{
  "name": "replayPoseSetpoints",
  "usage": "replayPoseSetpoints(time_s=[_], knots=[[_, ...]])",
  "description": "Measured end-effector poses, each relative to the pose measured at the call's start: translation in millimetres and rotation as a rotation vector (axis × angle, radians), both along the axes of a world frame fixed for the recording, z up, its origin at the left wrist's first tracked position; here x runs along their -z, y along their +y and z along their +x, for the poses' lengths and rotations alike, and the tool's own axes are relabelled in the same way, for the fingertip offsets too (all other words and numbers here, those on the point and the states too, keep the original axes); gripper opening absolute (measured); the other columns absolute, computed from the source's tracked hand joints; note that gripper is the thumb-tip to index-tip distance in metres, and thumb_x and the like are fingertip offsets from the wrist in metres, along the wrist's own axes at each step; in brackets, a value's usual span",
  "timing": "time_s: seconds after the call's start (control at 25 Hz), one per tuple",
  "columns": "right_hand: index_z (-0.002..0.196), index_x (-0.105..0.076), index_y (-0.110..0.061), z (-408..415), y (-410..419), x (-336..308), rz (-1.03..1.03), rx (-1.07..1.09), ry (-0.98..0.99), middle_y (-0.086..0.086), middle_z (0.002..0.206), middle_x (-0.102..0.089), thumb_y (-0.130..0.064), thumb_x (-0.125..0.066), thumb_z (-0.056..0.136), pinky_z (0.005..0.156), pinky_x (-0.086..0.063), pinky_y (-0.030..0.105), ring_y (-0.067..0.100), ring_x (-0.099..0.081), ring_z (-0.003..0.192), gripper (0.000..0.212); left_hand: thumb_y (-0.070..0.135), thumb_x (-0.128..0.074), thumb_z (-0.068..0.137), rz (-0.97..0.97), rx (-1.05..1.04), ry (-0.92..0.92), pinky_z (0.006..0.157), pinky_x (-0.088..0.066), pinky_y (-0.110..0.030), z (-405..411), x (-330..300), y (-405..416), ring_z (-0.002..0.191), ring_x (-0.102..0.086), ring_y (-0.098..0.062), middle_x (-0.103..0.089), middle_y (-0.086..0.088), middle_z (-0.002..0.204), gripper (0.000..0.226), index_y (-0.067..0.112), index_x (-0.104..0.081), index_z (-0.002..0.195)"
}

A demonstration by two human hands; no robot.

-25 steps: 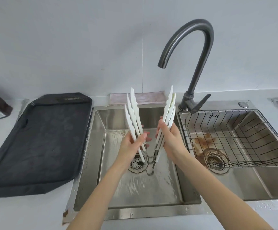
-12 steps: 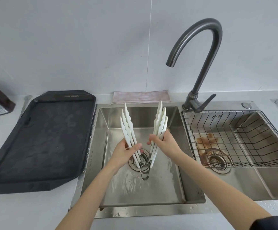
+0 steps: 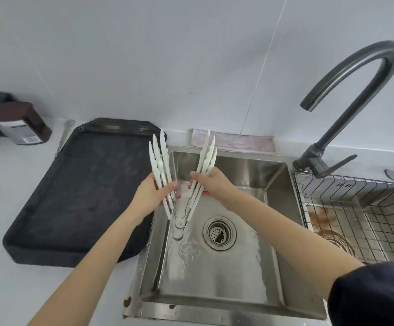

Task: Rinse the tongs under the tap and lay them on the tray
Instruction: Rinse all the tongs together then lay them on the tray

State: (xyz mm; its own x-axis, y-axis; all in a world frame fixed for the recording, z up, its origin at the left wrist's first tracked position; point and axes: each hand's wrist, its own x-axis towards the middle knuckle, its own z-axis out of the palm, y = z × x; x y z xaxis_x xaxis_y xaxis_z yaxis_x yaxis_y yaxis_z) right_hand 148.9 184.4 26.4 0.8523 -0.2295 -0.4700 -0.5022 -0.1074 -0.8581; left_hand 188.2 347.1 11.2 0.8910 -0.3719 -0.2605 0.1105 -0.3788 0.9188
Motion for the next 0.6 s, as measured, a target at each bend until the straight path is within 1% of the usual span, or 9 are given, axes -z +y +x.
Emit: replayPoseSetpoints(time_s=[0.08, 0.16, 0.2, 0.28, 0.32, 0.44, 0.48, 0.52, 0.6], knots=[[0.102, -0.057, 0.001, 22.2, 17.8, 1.5, 0.036, -0.051, 0.038, 0.012, 0.098, -0.064, -0.027, -0.056, 0.089, 0.081, -0.058, 0.033, 0.021, -0.063, 0.09, 0.031, 0.026, -0.06, 0.086, 0.026, -0.042, -0.004, 0.073, -0.058, -0.03, 18.1, 2.7, 19.4, 0.082, -0.071, -0.015, -0.069, -0.003, 0.09, 0.024, 0.015, -0.053, 0.107], [0.116, -0.054, 0.002, 45.0, 31.7, 6.8, 0.058, -0.057, 0.085, 0.018, 0.114, -0.064, -0.028, -0.057, 0.088, 0.084, -0.056, 0.031, 0.021, -0.064, 0.098, 0.041, 0.021, -0.059, 0.087, 0.009, -0.064, 0.017, 0.059, -0.057, -0.021, 34.5, 5.1, 34.0, 0.069, -0.071, -0.007, -0.068, -0.003, 0.087, 0.026, 0.013, -0.05, 0.11], [0.113, -0.055, 0.001, 53.7, 38.4, 8.8, 0.062, -0.065, 0.102, 0.018, 0.113, -0.064, -0.026, -0.057, 0.089, 0.083, -0.054, 0.03, 0.019, -0.063, 0.094, 0.036, 0.02, -0.059, 0.087, 0.006, -0.074, 0.027, 0.054, -0.055, -0.017, 42.9, 7.0, 40.7, 0.063, -0.07, -0.004, -0.067, -0.002, 0.087, 0.028, 0.013, -0.049, 0.112], [0.084, -0.054, -0.006, 75.2, 52.4, 14.4, 0.021, -0.083, 0.13, 0.009, 0.091, -0.062, -0.022, -0.055, 0.091, 0.082, -0.052, 0.028, 0.013, -0.058, 0.078, 0.017, 0.02, -0.06, 0.087, 0.026, -0.099, 0.039, 0.053, -0.056, -0.019, 62.2, 12.3, 54.0, 0.061, -0.07, -0.002, -0.068, -0.002, 0.089, 0.033, 0.012, -0.048, 0.116], [0.074, -0.05, -0.009, 84.3, 57.8, 16.6, -0.028, -0.091, 0.134, 0.007, 0.086, -0.061, -0.022, -0.055, 0.091, 0.086, -0.053, 0.029, 0.014, -0.058, 0.075, 0.022, 0.02, -0.061, 0.086, 0.041, -0.112, 0.045, 0.056, -0.057, -0.021, 70.8, 15.0, 59.1, 0.061, -0.07, -0.003, -0.068, -0.001, 0.089, 0.035, 0.012, -0.048, 0.117], [0.076, -0.052, -0.004, 115.5, 68.4, 29.2, -0.147, -0.179, 0.137, 0.011, 0.079, -0.065, -0.025, -0.057, 0.089, 0.093, -0.054, 0.04, 0.024, -0.063, 0.084, 0.025, 0.021, -0.061, 0.086, 0.096, -0.148, 0.052, 0.066, -0.057, -0.027, 99.2, 24.4, 71.7, 0.069, -0.071, -0.008, -0.068, 0.0, 0.088, 0.037, 0.012, -0.047, 0.119], [0.081, -0.052, -0.003, 124.4, 71.1, 32.4, -0.185, -0.206, 0.125, 0.009, 0.074, -0.062, -0.027, -0.057, 0.089, 0.092, -0.054, 0.041, 0.024, -0.062, 0.086, 0.026, 0.022, -0.061, 0.085, 0.116, -0.154, 0.051, 0.066, -0.057, -0.026, 107.7, 26.8, 73.7, 0.072, -0.071, -0.008, -0.069, 0.0, 0.087, 0.037, 0.012, -0.047, 0.118], [0.092, -0.05, -0.001, 131.5, 72.0, 36.1, -0.228, -0.24, 0.124, 0.008, 0.08, -0.061, -0.03, -0.058, 0.088, 0.093, -0.053, 0.039, 0.024, -0.062, 0.091, 0.03, 0.023, -0.061, 0.085, 0.141, -0.155, 0.046, 0.065, -0.056, -0.023, 115.1, 29.4, 74.7, 0.071, -0.071, -0.006, -0.069, 0.001, 0.087, 0.036, 0.012, -0.048, 0.117], [0.119, -0.039, 0.004, 141.2, 73.6, 41.3, -0.333, -0.265, 0.101, 0.013, 0.11, -0.057, -0.033, -0.059, 0.086, 0.091, -0.048, 0.033, 0.026, -0.057, 0.108, 0.053, 0.024, -0.061, 0.085, 0.209, -0.163, 0.032, 0.066, -0.054, -0.021, 127.5, 34.7, 72.5, 0.068, -0.07, -0.006, -0.07, 0.0, 0.085, 0.035, 0.012, -0.049, 0.115]])
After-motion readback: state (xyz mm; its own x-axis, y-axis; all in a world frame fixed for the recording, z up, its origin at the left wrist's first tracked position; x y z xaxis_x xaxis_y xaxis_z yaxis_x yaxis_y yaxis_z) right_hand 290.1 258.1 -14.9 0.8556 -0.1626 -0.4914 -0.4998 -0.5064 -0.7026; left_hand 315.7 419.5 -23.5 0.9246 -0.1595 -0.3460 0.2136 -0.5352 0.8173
